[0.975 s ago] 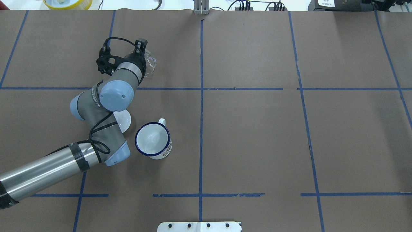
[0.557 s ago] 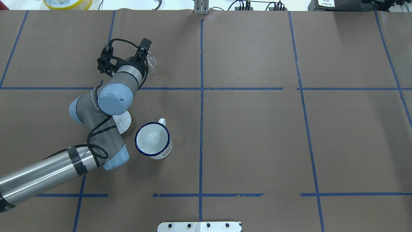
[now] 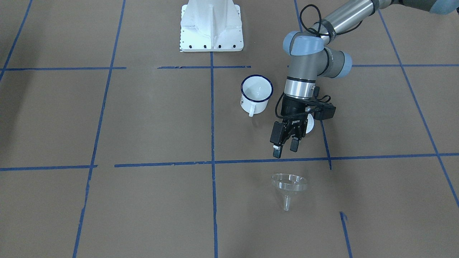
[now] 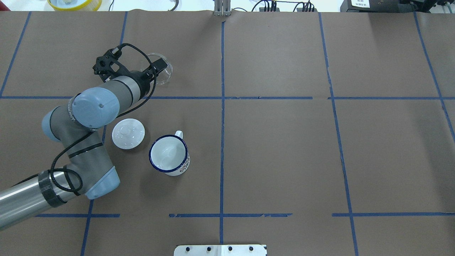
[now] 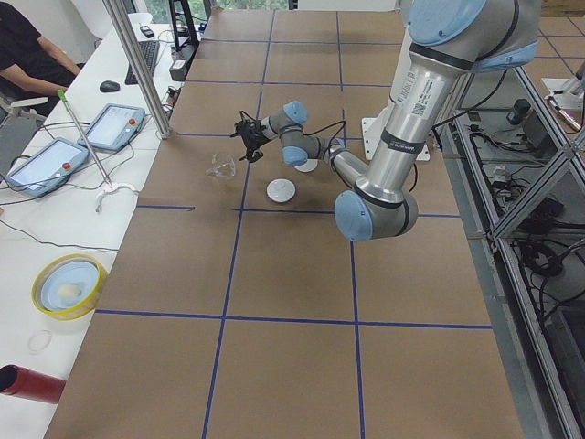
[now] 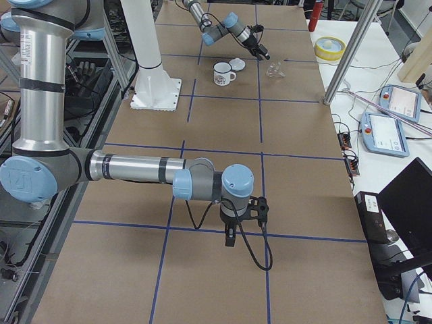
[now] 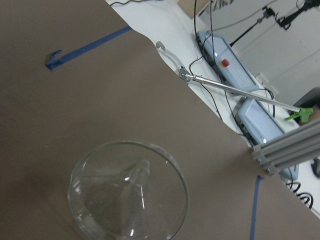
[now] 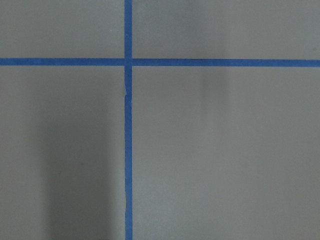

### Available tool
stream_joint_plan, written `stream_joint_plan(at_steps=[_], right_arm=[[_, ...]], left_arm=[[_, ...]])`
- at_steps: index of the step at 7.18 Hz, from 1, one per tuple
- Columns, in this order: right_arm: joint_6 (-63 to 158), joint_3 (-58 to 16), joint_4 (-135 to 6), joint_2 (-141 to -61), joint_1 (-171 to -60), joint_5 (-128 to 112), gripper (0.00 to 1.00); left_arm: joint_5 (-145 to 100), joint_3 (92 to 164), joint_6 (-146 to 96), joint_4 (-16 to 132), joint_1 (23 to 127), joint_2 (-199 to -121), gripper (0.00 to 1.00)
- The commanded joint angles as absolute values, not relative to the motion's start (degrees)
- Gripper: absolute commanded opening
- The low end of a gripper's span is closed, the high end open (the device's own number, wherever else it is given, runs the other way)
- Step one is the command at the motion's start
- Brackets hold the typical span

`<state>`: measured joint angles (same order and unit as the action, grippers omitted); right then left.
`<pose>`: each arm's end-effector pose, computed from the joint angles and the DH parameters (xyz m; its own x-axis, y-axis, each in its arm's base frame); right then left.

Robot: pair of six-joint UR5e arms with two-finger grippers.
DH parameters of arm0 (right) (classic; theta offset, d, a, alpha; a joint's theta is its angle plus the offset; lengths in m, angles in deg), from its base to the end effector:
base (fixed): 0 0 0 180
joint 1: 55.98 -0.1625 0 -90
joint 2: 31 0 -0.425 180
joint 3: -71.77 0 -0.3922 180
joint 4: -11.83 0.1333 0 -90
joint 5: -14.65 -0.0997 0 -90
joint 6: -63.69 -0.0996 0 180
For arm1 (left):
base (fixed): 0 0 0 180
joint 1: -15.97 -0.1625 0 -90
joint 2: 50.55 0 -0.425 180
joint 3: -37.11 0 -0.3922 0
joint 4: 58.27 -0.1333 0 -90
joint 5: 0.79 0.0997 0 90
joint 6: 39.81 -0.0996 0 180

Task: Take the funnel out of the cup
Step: 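Carry the funnel farther from the robot and set it on the table, then open the left gripper and move it over the round white lid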

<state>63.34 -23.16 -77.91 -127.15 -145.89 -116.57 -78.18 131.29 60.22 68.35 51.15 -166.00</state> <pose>0.0670 -0.4451 0.6700 0.7522 0.0160 0.6587 -0.0030 0.9998 -0.0208 0.4441 -0.5028 0.3002 0.1978 -0.3474 -0.9166 0.7718 0.6317 -0.0728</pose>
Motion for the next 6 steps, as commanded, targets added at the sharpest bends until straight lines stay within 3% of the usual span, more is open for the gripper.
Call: stream_joint_plan(at_steps=[1,6], right_arm=[[63.34,-23.16,-77.91,-127.15,-145.89,-116.57,1.0],[63.34,-23.15,-77.91,-127.15,-145.89,-116.57,1.0]], left_arm=[[-95.09,139.04,47.09,56.39,55.75,-164.19,1.0],[-107.49,139.41,29.63,49.69,56.4,-158.92,1.0]])
